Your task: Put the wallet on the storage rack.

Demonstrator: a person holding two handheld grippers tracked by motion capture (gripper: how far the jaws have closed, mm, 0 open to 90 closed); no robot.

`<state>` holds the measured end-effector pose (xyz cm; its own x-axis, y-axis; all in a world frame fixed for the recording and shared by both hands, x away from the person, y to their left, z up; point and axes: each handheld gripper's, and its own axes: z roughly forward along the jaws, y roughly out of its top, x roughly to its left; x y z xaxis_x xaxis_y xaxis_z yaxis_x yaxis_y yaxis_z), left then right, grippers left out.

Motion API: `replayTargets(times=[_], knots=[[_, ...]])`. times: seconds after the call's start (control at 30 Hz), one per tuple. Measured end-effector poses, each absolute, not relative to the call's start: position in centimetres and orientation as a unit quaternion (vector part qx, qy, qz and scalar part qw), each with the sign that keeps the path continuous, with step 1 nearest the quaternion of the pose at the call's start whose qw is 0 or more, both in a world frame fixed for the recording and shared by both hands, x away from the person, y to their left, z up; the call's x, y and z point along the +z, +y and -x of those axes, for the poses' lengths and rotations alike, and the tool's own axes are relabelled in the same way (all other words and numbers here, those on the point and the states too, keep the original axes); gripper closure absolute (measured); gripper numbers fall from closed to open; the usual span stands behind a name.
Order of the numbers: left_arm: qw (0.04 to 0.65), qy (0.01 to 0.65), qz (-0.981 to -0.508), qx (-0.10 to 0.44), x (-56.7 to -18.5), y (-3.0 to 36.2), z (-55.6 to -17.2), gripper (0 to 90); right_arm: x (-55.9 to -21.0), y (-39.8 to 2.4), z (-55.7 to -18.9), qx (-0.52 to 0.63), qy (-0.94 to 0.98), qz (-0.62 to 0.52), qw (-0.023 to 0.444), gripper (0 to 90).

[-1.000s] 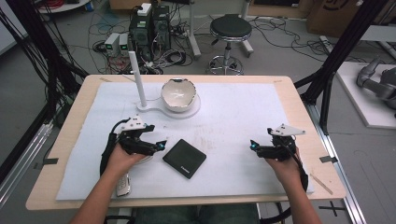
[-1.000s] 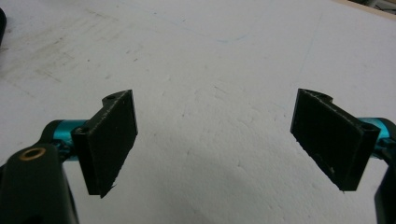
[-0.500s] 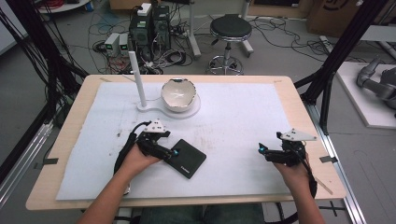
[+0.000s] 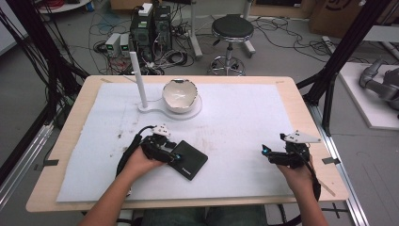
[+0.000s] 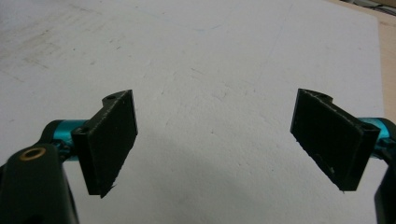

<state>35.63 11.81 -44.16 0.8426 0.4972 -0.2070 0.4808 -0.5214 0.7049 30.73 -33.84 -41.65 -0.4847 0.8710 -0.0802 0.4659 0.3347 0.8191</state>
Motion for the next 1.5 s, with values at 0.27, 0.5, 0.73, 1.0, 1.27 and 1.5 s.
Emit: replayTargets(times=[0.27, 0.5, 0.73, 1.0, 1.27, 1.5], knots=[[0.396, 0.301, -0.867, -0.006, -43.9, 11.8, -35.5, 56.8, -41.7, -33.5, -30.8, 0.380, 0.775, -0.431, 0.265, 14.7], [0.408, 0.297, -0.863, 0.003, -43.6, 12.1, -35.4, 76.0, -41.7, -33.4, -30.7, 0.376, 0.777, -0.428, 0.268, 14.7], [0.420, 0.292, -0.859, -0.005, -43.0, 12.2, -35.1, 81.3, -41.8, -33.3, -30.7, 0.373, 0.779, -0.426, 0.269, 14.7], [0.450, 0.262, -0.853, 0.026, -40.5, 12.1, -34.3, 81.8, -42.0, -33.1, -30.9, 0.372, 0.782, -0.422, 0.268, 14.7], [0.466, 0.251, -0.843, 0.091, -36.7, 13.3, -34.3, 82.2, -41.9, -32.3, -31.3, 0.375, 0.788, -0.409, 0.267, 14.7], [0.476, 0.254, -0.830, 0.140, -33.3, 14.7, -35.0, 82.4, -42.0, -31.7, -31.8, 0.375, 0.792, -0.404, 0.264, 14.7]])
